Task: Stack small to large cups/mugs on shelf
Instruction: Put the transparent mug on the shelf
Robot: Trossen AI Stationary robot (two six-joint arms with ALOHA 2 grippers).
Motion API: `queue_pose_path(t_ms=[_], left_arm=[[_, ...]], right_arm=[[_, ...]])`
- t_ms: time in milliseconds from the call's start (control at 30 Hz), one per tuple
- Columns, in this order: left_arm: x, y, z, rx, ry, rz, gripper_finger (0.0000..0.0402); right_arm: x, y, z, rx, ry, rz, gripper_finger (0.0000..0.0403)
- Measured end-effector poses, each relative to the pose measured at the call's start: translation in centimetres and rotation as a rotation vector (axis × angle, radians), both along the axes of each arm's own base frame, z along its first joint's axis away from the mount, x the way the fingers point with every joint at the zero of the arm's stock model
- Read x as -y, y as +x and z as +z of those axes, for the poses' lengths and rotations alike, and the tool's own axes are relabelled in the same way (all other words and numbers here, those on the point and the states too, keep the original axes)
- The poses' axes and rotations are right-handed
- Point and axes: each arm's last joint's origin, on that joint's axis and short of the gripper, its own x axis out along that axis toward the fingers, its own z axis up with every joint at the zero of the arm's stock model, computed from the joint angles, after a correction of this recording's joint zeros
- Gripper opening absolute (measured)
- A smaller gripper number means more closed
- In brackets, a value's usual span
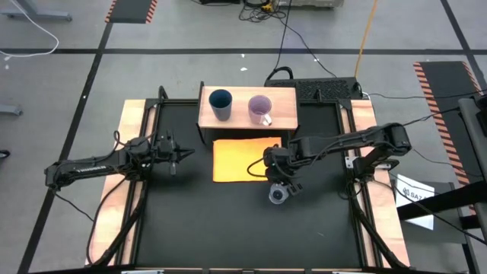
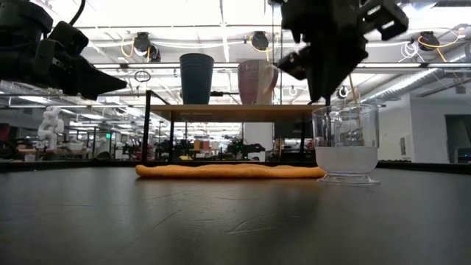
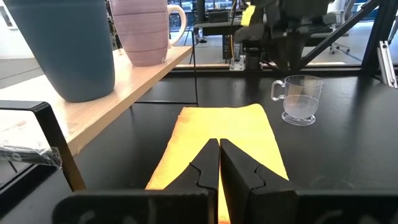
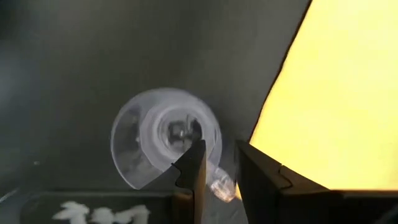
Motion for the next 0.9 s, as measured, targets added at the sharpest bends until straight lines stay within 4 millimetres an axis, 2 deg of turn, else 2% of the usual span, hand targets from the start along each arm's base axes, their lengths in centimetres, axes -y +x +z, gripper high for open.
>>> queue_pose_path(t_ms=[200,367,900], left_arm=[[0.0,0.0,0.0,-0.001,0.001,0.000,0.0017],[0.0,0.0,-0.2,-0.017,-0.003,0.000,0.0017],[0.0,0.0,-0.2,-0.015,-0.004,0.000,0.0017]], right_arm=[[0.0,0.8,0.3,-0.071,-0.031,-0.019,0.0076],[-0.3,1.5,0.9,-0.059,-0.031,0.002,0.0076],[-2.0,1.1,0.9,-0.088,-0.087,0.055,0.0076]])
